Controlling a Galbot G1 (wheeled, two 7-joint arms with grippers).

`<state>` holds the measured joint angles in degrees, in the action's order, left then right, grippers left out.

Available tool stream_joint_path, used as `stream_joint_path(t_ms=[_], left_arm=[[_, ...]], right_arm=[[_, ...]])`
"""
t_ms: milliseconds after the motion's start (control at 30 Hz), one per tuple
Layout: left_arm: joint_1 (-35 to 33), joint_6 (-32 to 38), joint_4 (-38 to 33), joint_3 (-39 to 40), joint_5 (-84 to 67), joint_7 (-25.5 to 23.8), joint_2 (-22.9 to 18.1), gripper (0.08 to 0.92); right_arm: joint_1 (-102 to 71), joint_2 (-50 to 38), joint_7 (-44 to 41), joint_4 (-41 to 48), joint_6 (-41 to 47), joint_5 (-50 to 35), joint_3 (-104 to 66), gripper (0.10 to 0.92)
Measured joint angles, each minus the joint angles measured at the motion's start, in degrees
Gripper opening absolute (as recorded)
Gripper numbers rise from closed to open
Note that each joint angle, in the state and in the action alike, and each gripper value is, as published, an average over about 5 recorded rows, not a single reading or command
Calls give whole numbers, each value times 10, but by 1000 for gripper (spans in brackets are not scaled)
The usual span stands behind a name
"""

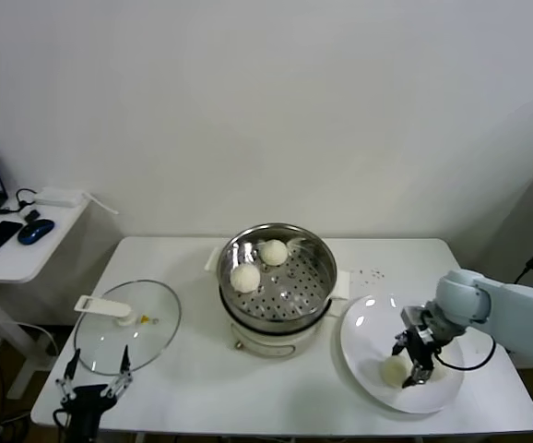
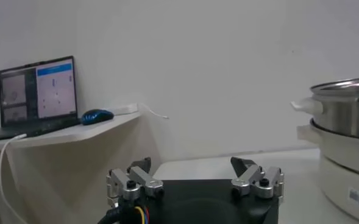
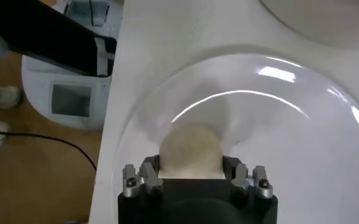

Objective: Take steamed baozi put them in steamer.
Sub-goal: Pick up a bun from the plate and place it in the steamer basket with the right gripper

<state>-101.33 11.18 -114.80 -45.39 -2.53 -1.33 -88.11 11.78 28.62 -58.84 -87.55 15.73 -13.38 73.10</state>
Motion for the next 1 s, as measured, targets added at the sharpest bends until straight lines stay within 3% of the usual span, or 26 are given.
stream_joint_path(t_ms=[300,633,1000], left_arm=[[5,-6,-2,0,0,-1,0,823],[6,-13,-3,-2,4,-2,0,823],[0,-14,-6,-5,6,-2,-3,823]], right_arm=[[109,-3,-24,-42,-32,2,43,662],[300,37,-43,-109,-128,17,103,664],[363,126,-48,-158,-227,101,74,662]])
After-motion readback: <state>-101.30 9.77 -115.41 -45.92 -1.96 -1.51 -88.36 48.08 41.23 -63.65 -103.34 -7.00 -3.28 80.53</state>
